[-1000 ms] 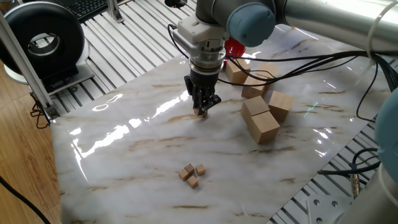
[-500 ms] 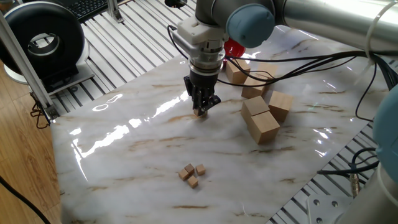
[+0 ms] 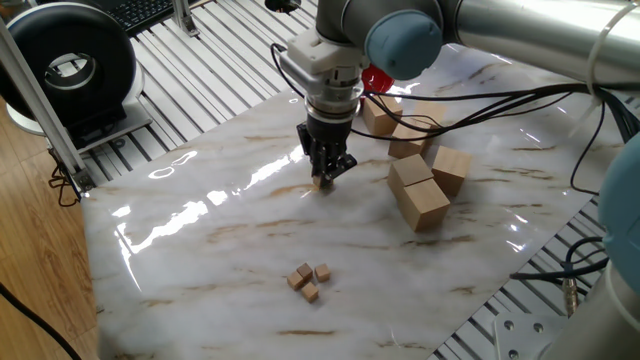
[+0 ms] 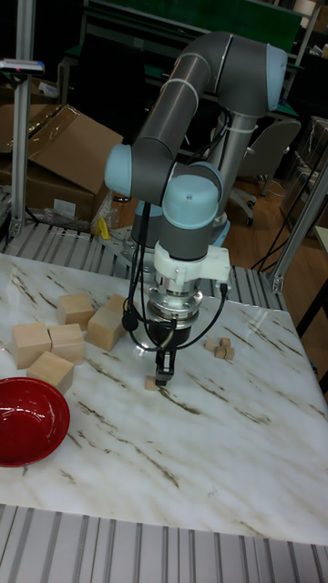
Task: Stack the blocks into a pyramid shape
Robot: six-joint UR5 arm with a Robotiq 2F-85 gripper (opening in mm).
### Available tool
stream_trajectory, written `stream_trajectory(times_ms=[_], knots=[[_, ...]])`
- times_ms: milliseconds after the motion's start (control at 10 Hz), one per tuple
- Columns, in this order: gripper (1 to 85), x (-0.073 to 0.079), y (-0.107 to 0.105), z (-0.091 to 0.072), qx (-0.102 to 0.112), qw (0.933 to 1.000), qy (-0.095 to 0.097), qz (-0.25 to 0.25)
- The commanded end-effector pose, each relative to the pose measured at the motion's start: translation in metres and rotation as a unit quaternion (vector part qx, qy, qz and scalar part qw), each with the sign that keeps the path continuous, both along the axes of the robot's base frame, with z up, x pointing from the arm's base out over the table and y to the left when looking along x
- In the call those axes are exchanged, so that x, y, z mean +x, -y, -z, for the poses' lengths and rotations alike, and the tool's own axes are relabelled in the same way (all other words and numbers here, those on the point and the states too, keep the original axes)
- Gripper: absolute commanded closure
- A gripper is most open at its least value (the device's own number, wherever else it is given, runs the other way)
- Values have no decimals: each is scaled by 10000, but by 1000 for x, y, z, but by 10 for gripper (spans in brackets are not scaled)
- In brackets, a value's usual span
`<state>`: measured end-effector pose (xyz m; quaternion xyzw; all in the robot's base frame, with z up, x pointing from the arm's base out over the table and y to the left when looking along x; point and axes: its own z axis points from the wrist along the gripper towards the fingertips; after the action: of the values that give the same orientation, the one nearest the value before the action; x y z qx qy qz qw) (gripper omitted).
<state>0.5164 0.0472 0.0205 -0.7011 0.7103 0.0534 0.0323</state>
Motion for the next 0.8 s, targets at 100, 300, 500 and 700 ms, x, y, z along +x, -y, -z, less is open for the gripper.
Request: stream_trajectory(times_ms=[100,300,500,700], knots=[[847,4,8,1,-132,9998,98,-107],[847,7,8,2,-204,9992,116,311],[847,13,8,2,-192,9987,228,423],[847,13,6,1,-153,9985,229,470]])
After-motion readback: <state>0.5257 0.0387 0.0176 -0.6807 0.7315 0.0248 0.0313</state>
